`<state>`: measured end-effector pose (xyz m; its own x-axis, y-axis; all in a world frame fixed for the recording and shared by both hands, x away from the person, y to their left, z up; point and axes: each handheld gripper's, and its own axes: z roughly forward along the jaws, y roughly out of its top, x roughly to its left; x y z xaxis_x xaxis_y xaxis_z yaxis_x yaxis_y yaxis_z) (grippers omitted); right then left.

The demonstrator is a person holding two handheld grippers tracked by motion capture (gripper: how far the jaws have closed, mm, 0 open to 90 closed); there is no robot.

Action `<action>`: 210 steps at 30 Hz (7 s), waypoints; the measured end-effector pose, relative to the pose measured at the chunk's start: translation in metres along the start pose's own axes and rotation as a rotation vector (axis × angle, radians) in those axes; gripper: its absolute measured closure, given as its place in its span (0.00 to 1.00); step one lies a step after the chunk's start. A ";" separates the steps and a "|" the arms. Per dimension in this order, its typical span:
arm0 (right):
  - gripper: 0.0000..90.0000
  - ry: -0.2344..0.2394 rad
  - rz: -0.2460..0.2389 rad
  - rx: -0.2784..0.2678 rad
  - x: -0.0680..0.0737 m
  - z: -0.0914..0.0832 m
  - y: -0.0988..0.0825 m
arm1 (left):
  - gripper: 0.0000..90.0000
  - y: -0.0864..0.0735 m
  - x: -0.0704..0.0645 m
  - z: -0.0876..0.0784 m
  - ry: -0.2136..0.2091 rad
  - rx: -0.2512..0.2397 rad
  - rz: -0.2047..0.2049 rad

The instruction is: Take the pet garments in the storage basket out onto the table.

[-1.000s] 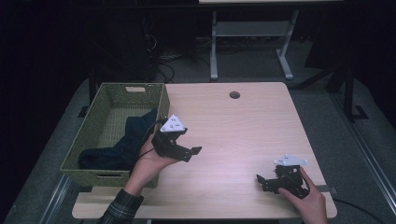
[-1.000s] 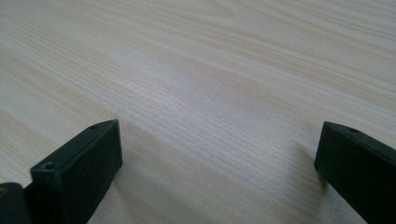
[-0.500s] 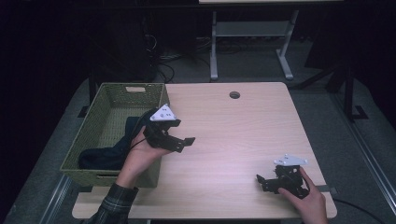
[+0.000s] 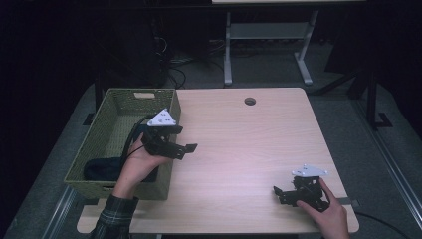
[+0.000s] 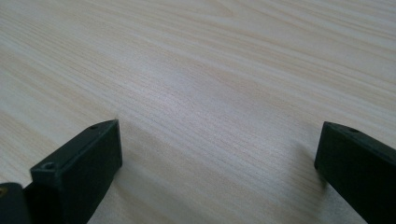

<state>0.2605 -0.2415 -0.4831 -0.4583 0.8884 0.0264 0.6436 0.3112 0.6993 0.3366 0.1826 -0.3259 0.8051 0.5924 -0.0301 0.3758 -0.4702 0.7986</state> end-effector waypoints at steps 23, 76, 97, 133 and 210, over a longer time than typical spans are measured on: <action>0.01 0.001 0.000 -0.001 0.000 0.000 0.000 | 0.21 -0.022 0.030 -0.044 0.092 0.014 -0.054; 0.00 0.002 0.000 -0.002 0.000 0.000 0.000 | 0.14 -0.092 0.103 -0.049 0.173 0.201 -0.120; 0.00 0.003 -0.001 -0.002 0.000 0.000 0.000 | 0.18 -0.104 0.110 -0.022 0.056 0.296 -0.182; 0.00 0.003 -0.001 -0.002 0.000 0.000 0.000 | 0.78 -0.073 0.102 -0.085 0.107 0.043 -0.246; 0.01 0.003 0.000 -0.001 0.000 0.000 0.000 | 0.79 0.118 -0.014 0.025 -0.119 -0.203 0.010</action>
<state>0.2602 -0.2418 -0.4829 -0.4605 0.8872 0.0286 0.6429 0.3112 0.6999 0.3809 0.1022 -0.2459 0.8611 0.5017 -0.0829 0.2777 -0.3274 0.9031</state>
